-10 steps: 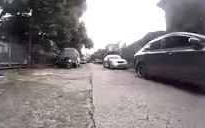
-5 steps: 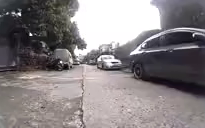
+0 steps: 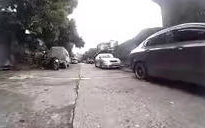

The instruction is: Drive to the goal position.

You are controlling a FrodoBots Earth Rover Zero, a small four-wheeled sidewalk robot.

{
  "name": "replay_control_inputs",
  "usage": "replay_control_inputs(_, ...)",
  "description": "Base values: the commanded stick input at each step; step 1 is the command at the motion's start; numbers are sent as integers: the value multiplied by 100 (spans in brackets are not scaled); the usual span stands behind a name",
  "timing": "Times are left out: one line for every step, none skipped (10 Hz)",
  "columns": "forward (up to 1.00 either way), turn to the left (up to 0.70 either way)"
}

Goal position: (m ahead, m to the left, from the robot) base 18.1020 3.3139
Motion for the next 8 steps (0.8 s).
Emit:
replay_control_inputs(70, 9)
replay_control_inputs(70, 15)
replay_control_inputs(70, 0)
replay_control_inputs(70, 0)
replay_control_inputs(70, 0)
replay_control_inputs(70, 0)
replay_control_inputs(70, 11)
replay_control_inputs(70, 17)
